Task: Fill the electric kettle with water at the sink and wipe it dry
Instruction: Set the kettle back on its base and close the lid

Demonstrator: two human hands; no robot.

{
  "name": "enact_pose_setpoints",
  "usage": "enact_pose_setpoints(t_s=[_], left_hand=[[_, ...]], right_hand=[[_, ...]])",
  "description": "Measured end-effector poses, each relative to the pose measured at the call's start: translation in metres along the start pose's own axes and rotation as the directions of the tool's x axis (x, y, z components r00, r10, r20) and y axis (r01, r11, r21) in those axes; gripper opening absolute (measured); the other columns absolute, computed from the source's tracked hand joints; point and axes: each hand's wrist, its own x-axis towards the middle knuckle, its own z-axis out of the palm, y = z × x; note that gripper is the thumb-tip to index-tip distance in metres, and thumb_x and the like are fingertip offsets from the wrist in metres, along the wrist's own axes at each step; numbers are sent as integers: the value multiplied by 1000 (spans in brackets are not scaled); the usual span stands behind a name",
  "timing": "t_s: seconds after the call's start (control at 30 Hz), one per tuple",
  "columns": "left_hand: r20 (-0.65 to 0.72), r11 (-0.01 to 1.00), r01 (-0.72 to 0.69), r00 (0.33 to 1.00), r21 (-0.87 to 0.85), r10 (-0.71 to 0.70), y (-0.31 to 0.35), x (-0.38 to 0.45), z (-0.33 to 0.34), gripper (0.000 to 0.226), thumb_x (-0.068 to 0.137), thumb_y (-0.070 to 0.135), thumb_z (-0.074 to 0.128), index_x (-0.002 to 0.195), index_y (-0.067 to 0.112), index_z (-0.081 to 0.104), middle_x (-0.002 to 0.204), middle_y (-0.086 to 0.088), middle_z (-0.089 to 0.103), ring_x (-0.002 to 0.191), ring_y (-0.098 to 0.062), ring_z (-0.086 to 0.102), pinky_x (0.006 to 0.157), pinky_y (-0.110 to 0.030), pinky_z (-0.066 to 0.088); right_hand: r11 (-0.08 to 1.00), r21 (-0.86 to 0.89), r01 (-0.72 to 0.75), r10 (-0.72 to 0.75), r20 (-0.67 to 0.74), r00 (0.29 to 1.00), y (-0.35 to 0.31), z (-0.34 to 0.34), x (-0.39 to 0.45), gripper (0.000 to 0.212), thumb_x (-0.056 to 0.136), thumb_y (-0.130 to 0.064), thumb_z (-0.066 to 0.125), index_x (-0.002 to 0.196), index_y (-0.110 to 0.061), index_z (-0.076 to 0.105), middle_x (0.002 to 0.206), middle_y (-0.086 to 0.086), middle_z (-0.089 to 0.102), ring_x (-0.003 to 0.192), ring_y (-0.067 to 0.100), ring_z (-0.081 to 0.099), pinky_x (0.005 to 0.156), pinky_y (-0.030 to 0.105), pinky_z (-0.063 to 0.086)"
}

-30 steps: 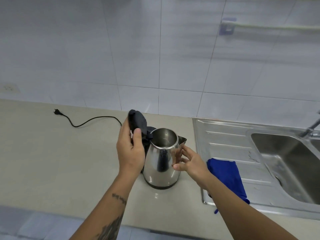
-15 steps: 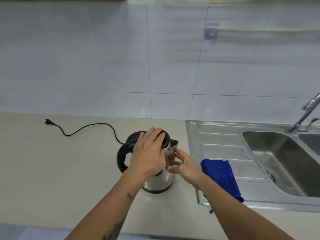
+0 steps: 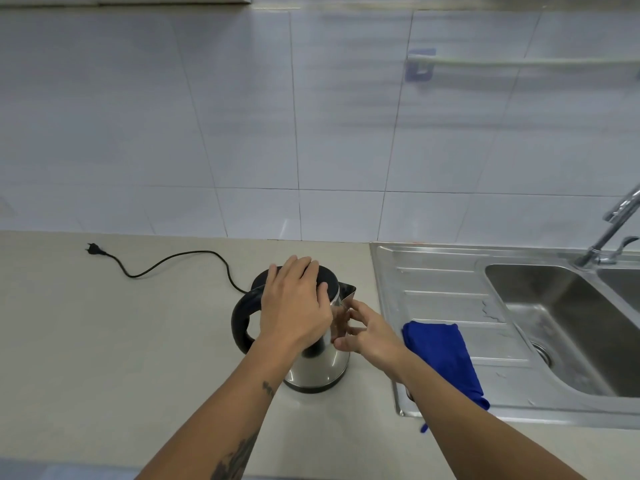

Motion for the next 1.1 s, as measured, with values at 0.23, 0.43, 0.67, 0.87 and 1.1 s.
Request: enact_pose_setpoints(t_s=[0.23, 0.43, 0.67, 0.87, 1.1], left_hand=[[-29, 996, 69, 997, 59, -67, 3, -1, 12, 53, 90, 30, 32, 130, 10, 61, 135, -3, 60, 129, -23, 52, 113, -51, 30], [-76, 995, 90, 993, 34, -88, 6, 2, 14, 51, 87, 26, 35, 123, 8, 66, 127, -5, 65, 121, -23, 57, 115, -49, 29], [-101, 999, 48, 994, 9, -47, 2, -1, 23, 52, 86, 23, 33, 120, 6, 68, 127, -8, 66, 120, -28, 59, 108, -52, 38], [-115, 999, 37, 993, 21, -35, 0, -1, 23, 52, 87, 25, 33, 122, 7, 67, 130, -8, 65, 123, -28, 58, 109, -51, 39], [-94, 996, -55, 994, -69, 49, -13, -6, 14, 47, 92, 31, 37, 127, 16, 64, 137, -1, 60, 129, -24, 52, 110, -37, 35]], right_hand=[[999, 45, -6, 8, -35, 999, 5, 1, 5, 72, 77, 11, 77, 114, -44, 49, 115, -17, 55, 107, 12, 64, 90, 29, 54], [998, 63, -16, 19, -56, 998, 9, 1, 10, 75, 74, 9, 80, 120, -42, 51, 128, -7, 57, 115, 19, 63, 92, 32, 55], [999, 38, 18, -16, -47, 999, 12, 1, 7, 77, 76, 7, 80, 125, -43, 48, 128, -14, 57, 106, 5, 60, 68, 13, 52], [998, 37, 51, -49, -53, 997, 18, 2, 7, 79, 77, 8, 79, 114, -56, 51, 124, -20, 62, 114, 9, 61, 80, 16, 52], [995, 85, 61, -57, -48, 997, 24, 2, 6, 79, 81, 10, 74, 135, -43, 52, 128, 0, 63, 112, 14, 65, 75, 13, 55]])
